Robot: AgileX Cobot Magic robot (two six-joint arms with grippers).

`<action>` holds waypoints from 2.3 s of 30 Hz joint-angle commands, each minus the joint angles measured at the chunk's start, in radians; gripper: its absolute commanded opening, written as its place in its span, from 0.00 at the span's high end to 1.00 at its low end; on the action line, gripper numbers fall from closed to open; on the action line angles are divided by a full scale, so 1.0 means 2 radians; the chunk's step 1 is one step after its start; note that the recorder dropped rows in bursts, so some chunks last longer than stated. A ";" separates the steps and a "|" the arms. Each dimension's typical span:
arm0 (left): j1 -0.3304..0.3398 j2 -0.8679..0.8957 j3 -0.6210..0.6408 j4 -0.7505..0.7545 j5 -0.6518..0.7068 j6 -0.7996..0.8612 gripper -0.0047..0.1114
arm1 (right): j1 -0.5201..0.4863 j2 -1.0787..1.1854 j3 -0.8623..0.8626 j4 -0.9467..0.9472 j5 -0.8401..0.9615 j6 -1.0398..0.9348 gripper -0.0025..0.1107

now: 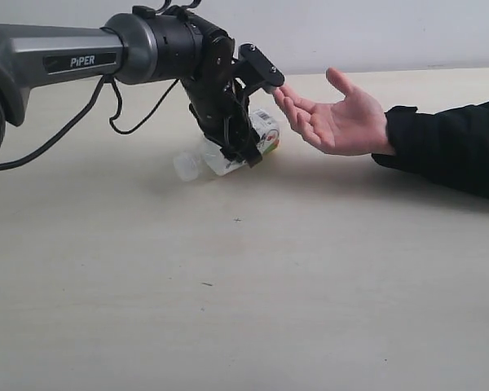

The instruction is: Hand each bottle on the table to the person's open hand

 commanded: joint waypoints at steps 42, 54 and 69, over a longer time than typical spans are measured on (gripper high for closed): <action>-0.086 -0.365 0.264 -0.202 -0.167 -0.205 0.96 | -0.002 -0.003 0.001 0.000 -0.006 -0.004 0.98; -0.102 -0.248 0.217 -0.308 -0.232 -0.238 0.96 | -0.002 -0.003 0.001 0.000 -0.006 -0.004 0.98; -0.101 -0.147 0.148 -0.303 -0.288 -0.261 0.96 | -0.002 -0.003 0.001 0.000 -0.006 -0.004 0.98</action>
